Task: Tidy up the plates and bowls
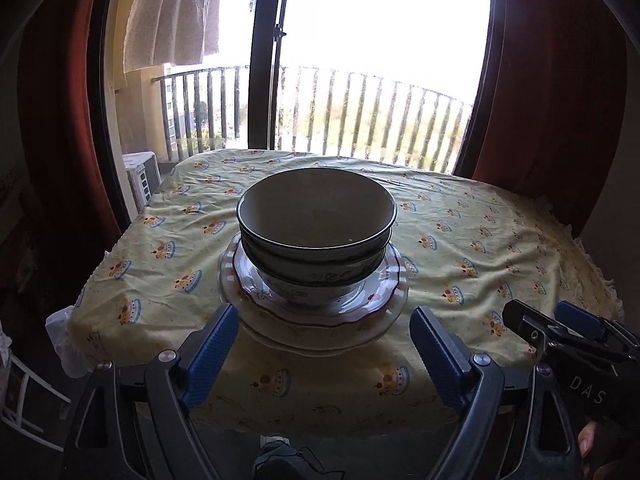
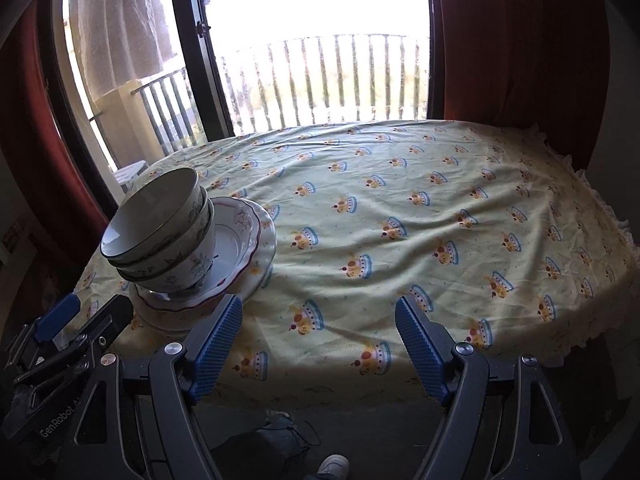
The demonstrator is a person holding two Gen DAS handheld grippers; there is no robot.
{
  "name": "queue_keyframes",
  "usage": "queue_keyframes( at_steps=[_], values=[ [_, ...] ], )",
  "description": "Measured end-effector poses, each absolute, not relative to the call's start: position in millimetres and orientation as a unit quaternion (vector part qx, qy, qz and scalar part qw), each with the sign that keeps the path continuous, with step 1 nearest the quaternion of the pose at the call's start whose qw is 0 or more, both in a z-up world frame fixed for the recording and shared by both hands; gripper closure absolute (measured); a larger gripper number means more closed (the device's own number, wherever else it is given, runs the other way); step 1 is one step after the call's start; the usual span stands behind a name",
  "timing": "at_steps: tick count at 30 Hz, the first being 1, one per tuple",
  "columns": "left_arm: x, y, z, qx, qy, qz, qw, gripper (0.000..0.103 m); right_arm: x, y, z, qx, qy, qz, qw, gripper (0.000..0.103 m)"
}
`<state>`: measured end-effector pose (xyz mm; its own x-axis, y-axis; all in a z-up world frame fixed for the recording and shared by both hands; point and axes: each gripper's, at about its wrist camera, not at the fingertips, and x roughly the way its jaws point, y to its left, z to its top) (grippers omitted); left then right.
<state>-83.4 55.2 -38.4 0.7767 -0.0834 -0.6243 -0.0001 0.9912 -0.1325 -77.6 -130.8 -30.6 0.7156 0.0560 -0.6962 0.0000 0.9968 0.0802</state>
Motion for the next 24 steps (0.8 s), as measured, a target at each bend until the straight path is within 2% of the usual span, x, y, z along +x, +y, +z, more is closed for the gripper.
queue_keyframes(
  at_steps=[5,24],
  values=[
    [-89,50,-35,-0.061,0.324,-0.026,0.944,0.008,-89,-134,-32,0.029,0.372,0.004,0.928,0.022],
    [-95,46,-30,-0.059,0.313,-0.013,0.948,0.003,-93,-138,-28,0.034,0.364,0.004,0.931,0.016]
  ],
)
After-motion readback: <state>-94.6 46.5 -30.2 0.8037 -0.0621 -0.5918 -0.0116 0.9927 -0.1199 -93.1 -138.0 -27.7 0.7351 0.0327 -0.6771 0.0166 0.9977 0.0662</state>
